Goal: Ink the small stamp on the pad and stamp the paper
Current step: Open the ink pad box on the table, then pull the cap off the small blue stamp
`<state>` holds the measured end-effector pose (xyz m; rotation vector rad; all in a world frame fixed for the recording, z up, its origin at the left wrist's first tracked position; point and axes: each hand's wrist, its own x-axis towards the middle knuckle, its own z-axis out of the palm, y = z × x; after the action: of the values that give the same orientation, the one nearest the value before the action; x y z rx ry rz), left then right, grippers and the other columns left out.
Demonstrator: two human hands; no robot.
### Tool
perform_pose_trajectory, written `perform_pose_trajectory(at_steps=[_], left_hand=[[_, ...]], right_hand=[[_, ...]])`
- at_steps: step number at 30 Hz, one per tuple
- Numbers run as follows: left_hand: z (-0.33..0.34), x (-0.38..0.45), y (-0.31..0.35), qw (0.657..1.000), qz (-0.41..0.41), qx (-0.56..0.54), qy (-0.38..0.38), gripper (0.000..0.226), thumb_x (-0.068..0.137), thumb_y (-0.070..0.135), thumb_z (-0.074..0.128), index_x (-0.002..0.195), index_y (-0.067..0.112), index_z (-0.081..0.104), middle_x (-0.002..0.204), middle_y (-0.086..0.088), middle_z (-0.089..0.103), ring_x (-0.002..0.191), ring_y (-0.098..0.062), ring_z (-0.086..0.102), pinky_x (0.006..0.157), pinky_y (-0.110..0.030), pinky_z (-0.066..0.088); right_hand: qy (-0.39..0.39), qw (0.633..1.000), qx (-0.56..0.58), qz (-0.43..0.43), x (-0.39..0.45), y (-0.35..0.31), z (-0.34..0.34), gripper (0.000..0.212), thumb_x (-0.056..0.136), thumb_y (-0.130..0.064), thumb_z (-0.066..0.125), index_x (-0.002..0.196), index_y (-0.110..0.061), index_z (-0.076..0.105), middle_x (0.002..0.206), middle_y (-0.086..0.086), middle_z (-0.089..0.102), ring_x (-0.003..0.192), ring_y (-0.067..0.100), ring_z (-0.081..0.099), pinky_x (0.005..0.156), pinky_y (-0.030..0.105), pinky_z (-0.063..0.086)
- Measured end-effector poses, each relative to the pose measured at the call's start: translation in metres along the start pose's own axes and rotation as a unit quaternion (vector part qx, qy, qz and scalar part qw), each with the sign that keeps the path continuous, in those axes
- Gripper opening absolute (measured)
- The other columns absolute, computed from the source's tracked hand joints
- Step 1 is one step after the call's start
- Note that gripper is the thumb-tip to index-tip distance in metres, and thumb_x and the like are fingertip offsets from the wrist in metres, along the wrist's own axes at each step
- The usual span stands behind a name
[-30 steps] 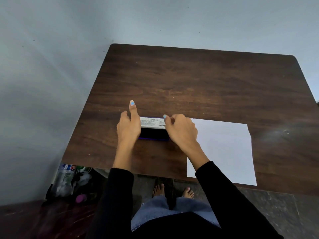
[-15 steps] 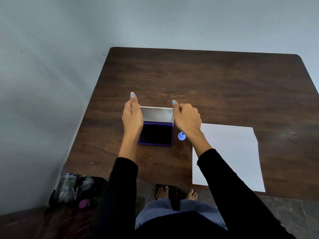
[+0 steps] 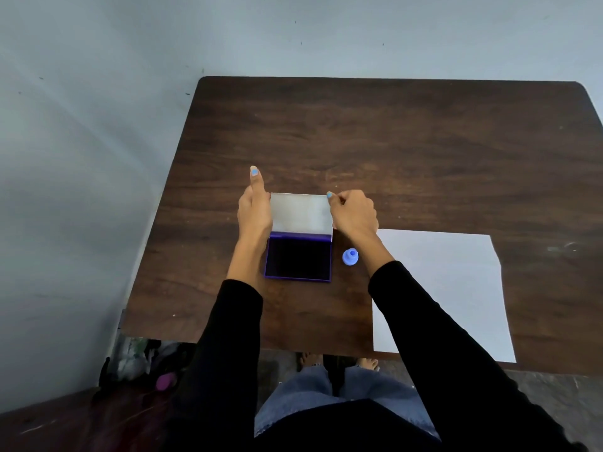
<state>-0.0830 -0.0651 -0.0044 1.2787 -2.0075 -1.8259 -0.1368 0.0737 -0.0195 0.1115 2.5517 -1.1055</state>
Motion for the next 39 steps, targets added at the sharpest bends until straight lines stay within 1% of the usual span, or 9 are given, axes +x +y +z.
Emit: perform_pose_trajectory(at_steps=[2, 4, 6, 10, 13, 20, 29, 34, 39], left_hand=[[0.001, 0.002, 0.000, 1.000, -0.008, -0.002, -0.002, 0.055, 0.093, 0.064, 0.021, 0.096, 0.022, 0.055, 0.108, -0.001, 0.059, 0.095, -0.013, 0.056, 0.083, -0.030, 0.037], [0.001, 0.004, 0.000, 1.000, -0.016, -0.004, 0.012, 0.064, 0.094, 0.063, 0.021, 0.125, 0.017, 0.052, 0.125, -0.005, 0.059, 0.107, -0.017, 0.056, 0.088, -0.030, 0.037], [-0.001, 0.004, 0.000, 0.999, -0.021, -0.014, 0.024, 0.065, 0.095, 0.061, 0.022, 0.133, 0.015, 0.049, 0.131, -0.006, 0.057, 0.117, -0.021, 0.053, 0.096, -0.034, 0.037], [-0.005, -0.013, -0.006, 0.999, 0.033, -0.003, 0.032, 0.043, 0.095, 0.051, 0.041, 0.115, 0.016, 0.057, 0.121, -0.007, 0.063, 0.110, -0.020, 0.058, 0.097, -0.034, 0.043], [0.002, -0.034, -0.014, 0.997, 0.071, 0.031, 0.003, 0.036, 0.090, 0.034, 0.060, 0.119, 0.012, 0.058, 0.109, -0.009, 0.067, 0.104, -0.022, 0.062, 0.098, -0.039, 0.047], [0.034, -0.076, -0.041, 0.963, 0.146, 0.212, -0.078, 0.057, 0.075, 0.017, 0.078, 0.127, 0.009, 0.055, 0.125, -0.007, 0.063, 0.117, -0.020, 0.057, 0.101, -0.032, 0.043], [0.052, -0.100, -0.058, 0.899, 0.216, 0.378, -0.038, 0.059, 0.074, 0.020, 0.077, 0.128, 0.015, 0.054, 0.128, -0.006, 0.058, 0.124, -0.025, 0.045, 0.103, -0.039, 0.032], [0.057, -0.107, -0.064, 0.893, 0.215, 0.393, -0.029, 0.049, 0.078, 0.022, 0.073, 0.123, 0.016, 0.057, 0.128, -0.006, 0.056, 0.131, -0.024, 0.038, 0.116, -0.047, 0.014], [0.063, -0.114, -0.066, 0.888, 0.216, 0.407, 0.009, 0.040, 0.083, 0.031, 0.067, 0.120, 0.018, 0.059, 0.124, -0.005, 0.058, 0.130, -0.022, 0.038, 0.114, -0.053, 0.004]], right_hand=[[-0.009, 1.000, 0.002, 0.002, 0.003, 0.000, 0.000, 0.043, 0.095, -0.037, 0.045, 0.062, -0.011, 0.054, 0.080, 0.014, 0.068, 0.083, 0.035, 0.064, 0.069, 0.034, 0.046], [-0.015, 1.000, -0.001, 0.002, 0.005, 0.000, -0.003, 0.038, 0.095, -0.038, 0.046, 0.078, -0.009, 0.065, 0.087, 0.015, 0.070, 0.088, 0.035, 0.064, 0.070, 0.032, 0.044], [-0.015, 1.000, 0.005, -0.004, 0.007, -0.001, -0.008, 0.031, 0.093, -0.037, 0.047, 0.094, -0.015, 0.068, 0.096, 0.015, 0.071, 0.093, 0.034, 0.064, 0.077, 0.034, 0.047], [0.004, 0.999, 0.040, -0.033, 0.004, 0.002, -0.028, 0.025, 0.092, -0.034, 0.049, 0.104, -0.021, 0.066, 0.105, 0.011, 0.070, 0.096, 0.033, 0.066, 0.092, 0.041, 0.051], [0.016, 0.997, 0.052, -0.054, -0.005, 0.010, -0.044, 0.023, 0.092, -0.031, 0.050, 0.102, -0.021, 0.067, 0.103, 0.009, 0.071, 0.093, 0.032, 0.067, 0.091, 0.043, 0.052], [0.008, 0.996, 0.014, -0.086, -0.034, 0.042, -0.051, 0.020, 0.088, -0.024, 0.060, 0.104, -0.015, 0.068, 0.105, 0.007, 0.072, 0.100, 0.024, 0.065, 0.091, 0.039, 0.053], [-0.049, 0.986, -0.078, -0.141, -0.053, 0.060, -0.041, 0.038, 0.074, -0.014, 0.069, 0.111, -0.013, 0.064, 0.112, 0.008, 0.069, 0.102, 0.025, 0.063, 0.084, 0.032, 0.050], [-0.031, 0.971, -0.147, -0.186, -0.060, 0.066, -0.032, 0.018, 0.080, -0.012, 0.065, 0.098, -0.012, 0.066, 0.101, 0.013, 0.068, 0.091, 0.030, 0.062, 0.073, 0.033, 0.051], [-0.006, 0.980, -0.091, -0.174, -0.062, 0.073, -0.033, 0.013, 0.082, -0.017, 0.066, 0.093, -0.011, 0.068, 0.094, 0.011, 0.072, 0.087, 0.027, 0.064, 0.065, 0.026, 0.042]])
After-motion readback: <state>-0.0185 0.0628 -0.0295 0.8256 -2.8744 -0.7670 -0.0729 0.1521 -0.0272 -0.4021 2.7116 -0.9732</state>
